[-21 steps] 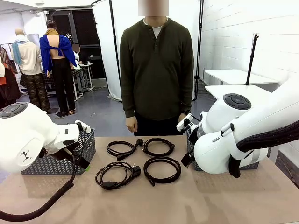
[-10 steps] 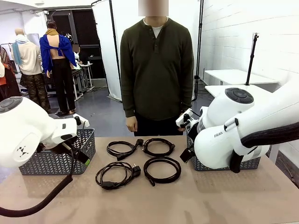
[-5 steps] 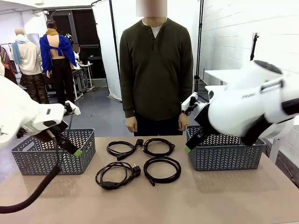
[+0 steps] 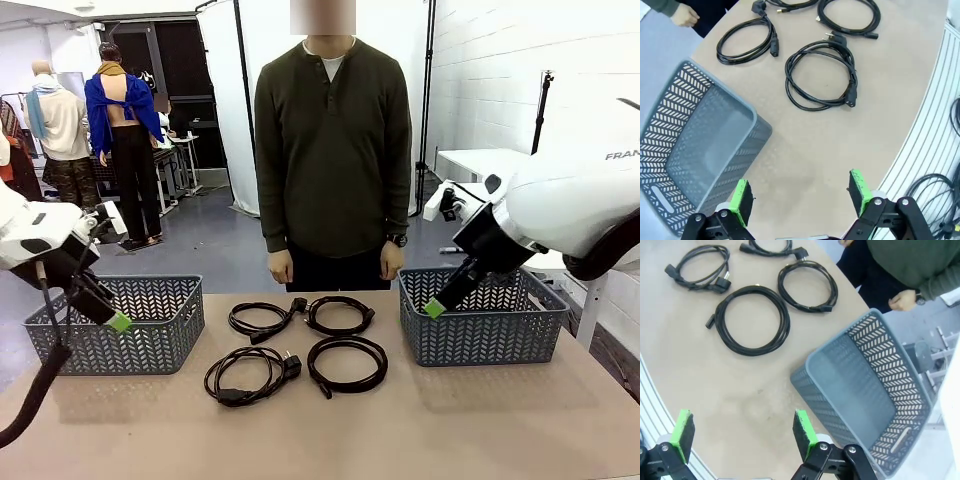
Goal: Organize the cables according to human instructions.
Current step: Pick up a bundle of cables and place it in the basket indicated by the human.
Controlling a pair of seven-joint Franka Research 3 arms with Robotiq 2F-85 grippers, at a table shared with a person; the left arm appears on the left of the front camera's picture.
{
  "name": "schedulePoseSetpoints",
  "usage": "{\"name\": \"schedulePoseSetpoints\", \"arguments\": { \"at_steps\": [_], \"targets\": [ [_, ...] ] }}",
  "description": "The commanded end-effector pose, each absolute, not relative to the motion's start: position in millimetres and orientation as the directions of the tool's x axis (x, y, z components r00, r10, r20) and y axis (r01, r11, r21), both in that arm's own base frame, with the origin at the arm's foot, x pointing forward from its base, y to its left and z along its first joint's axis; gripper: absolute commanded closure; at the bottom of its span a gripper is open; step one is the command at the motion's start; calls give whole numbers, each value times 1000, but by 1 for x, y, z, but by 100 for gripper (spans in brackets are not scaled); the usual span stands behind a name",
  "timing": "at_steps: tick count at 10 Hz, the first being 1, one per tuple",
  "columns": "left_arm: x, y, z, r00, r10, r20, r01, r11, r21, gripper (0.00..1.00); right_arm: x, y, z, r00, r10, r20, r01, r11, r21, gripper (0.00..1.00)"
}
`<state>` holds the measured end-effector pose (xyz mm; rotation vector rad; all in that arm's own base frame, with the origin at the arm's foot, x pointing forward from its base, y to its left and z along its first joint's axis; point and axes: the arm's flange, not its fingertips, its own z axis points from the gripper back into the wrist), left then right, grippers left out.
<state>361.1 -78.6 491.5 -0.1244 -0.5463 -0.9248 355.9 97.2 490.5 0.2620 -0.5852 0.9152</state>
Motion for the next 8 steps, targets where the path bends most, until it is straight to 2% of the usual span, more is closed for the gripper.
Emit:
{"name": "schedulePoseSetpoints", "arguments": {
  "at_steps": [1,8],
  "targets": [
    [370,-67,496,449,-723,525,812,576,99,0,352,85,482,436,661,611,-836,548,3,0],
    [363,-73,494,469,-725,505,792,598,124,0,356,90,490,461,661,592,-816,578,-9,0]
  ]
}}
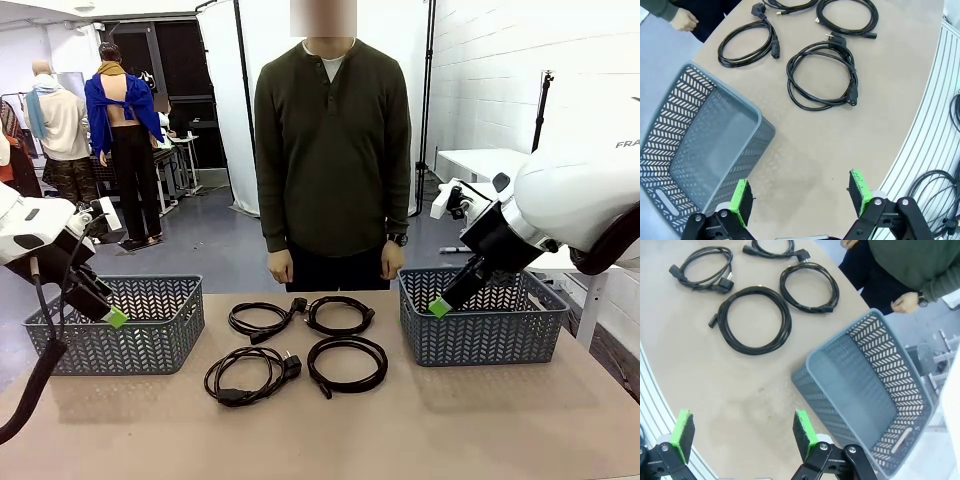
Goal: Organize the cables according to human instructions.
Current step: Pick up a bundle of cables and place it in the basket indicated by the human.
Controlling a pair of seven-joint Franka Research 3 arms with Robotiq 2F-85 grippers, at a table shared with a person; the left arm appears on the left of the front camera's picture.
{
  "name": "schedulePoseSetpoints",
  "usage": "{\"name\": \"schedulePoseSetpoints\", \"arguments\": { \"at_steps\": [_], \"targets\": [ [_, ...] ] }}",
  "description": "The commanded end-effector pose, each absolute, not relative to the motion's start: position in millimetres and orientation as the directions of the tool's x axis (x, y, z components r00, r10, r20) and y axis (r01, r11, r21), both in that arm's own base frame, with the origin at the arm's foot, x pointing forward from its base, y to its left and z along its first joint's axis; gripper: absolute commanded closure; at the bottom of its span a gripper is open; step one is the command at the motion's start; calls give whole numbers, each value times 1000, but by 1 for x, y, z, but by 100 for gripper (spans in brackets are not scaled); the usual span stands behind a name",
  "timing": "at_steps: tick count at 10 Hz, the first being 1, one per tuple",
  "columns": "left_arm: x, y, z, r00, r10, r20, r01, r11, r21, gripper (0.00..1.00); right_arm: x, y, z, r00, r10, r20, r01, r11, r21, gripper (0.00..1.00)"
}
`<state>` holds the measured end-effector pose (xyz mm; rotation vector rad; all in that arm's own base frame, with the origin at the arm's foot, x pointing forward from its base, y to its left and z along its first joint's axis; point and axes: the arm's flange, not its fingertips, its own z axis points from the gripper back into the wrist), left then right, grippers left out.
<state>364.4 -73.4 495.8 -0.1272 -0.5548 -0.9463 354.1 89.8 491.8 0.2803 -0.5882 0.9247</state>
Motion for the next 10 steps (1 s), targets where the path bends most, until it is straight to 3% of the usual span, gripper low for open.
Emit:
{"name": "schedulePoseSetpoints", "arguments": {
  "at_steps": [1,10],
  "targets": [
    [363,-73,494,469,-725,505,792,598,124,0,356,90,490,461,661,592,-816,578,-9,0],
    [363,-73,494,469,-725,505,792,598,124,0,356,90,490,461,661,592,-816,578,-9,0]
  ]
}}
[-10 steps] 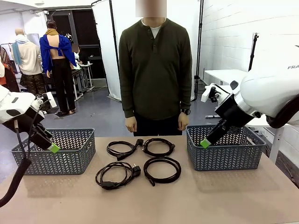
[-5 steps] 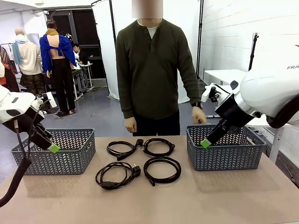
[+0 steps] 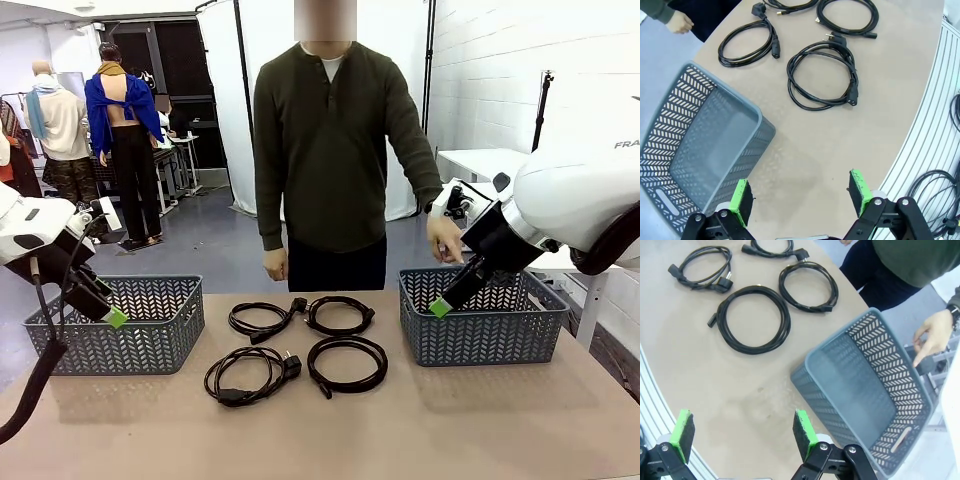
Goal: Organize the cables according to human instructions.
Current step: Pick up a bundle of cables and place it in the basket indicated by the human.
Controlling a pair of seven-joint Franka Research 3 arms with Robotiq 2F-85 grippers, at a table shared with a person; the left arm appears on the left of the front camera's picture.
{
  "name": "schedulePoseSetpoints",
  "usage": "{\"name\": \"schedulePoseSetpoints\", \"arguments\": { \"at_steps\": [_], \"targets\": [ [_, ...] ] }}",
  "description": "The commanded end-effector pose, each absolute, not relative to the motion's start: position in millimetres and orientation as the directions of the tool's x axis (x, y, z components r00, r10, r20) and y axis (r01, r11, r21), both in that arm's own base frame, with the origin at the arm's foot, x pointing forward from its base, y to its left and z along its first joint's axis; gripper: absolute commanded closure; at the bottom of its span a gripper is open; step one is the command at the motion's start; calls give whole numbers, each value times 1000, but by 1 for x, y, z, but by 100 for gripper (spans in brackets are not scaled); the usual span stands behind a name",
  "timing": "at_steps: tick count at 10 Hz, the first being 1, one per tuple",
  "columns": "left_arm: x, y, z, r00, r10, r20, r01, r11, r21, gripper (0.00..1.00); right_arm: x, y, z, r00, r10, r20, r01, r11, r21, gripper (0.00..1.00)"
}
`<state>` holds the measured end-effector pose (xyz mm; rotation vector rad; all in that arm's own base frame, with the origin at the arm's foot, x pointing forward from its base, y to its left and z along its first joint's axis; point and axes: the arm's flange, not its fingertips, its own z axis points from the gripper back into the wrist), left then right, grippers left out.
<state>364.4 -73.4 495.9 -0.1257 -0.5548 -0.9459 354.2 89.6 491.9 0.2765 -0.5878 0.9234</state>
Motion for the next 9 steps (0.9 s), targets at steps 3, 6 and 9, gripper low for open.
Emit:
{"name": "schedulePoseSetpoints", "arguments": {
  "at_steps": [3,6,9],
  "targets": [
    [363,-73,494,469,-725,505,792,598,124,0,356,90,490,461,661,592,-816,578,-9,0],
    [363,-73,494,469,-725,505,792,598,124,0,356,90,490,461,661,592,-816,578,-9,0],
    [363,-73,494,469,-725,505,792,598,124,0,356,90,490,461,661,592,-816,578,-9,0]
  ]
}}
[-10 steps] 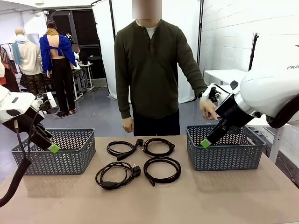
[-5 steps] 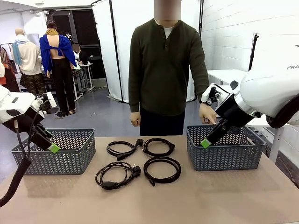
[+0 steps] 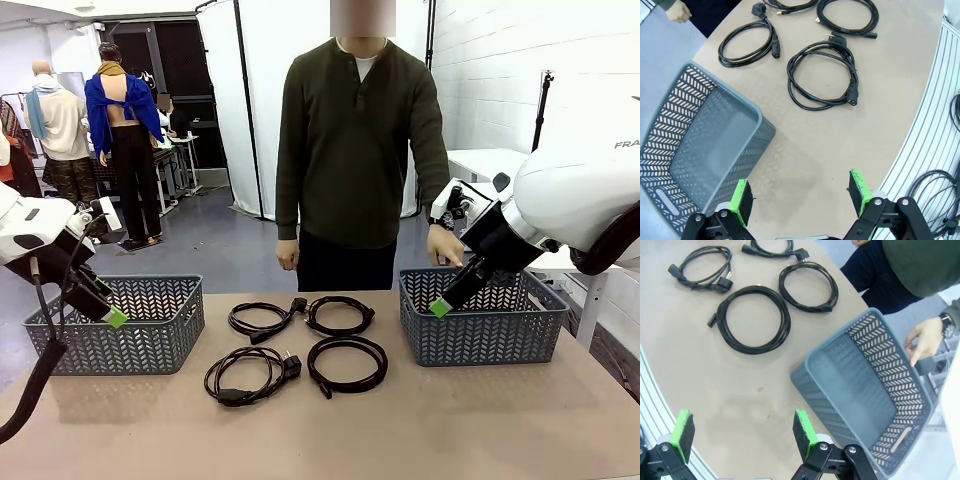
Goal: Organize the cables according to human instructions.
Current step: Pick up a bundle of cables and place it in the basket indicated by the human.
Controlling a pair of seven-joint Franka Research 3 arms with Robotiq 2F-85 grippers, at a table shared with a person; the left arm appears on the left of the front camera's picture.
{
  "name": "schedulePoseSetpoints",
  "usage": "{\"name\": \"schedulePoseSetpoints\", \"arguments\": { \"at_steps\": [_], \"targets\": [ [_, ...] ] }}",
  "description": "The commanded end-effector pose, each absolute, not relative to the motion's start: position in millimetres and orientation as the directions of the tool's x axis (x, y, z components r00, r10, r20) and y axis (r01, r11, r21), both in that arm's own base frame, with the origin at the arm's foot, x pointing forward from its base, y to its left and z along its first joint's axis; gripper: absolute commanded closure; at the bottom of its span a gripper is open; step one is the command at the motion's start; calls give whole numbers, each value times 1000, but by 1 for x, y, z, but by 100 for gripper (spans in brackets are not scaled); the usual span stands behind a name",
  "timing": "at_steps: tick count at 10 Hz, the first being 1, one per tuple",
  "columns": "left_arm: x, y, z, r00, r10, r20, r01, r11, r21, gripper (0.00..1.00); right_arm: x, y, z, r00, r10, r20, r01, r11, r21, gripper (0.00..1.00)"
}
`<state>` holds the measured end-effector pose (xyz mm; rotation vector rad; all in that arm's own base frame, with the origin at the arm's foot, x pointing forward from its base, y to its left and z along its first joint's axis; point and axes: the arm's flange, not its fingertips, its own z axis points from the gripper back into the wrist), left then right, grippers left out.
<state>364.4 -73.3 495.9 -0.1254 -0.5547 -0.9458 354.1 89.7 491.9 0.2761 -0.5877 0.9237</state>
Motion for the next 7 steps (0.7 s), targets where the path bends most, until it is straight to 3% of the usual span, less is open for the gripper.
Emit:
{"name": "schedulePoseSetpoints", "arguments": {
  "at_steps": [1,5,7],
  "targets": [
    [363,-73,494,469,-725,505,792,598,124,0,356,90,490,461,661,592,-816,578,-9,0],
    [363,-73,494,469,-725,505,792,598,124,0,354,90,492,462,667,585,-812,583,-23,0],
    [363,-73,494,469,-725,505,792,598,124,0,356,117,494,522,675,521,-785,619,-15,0]
  ]
}}
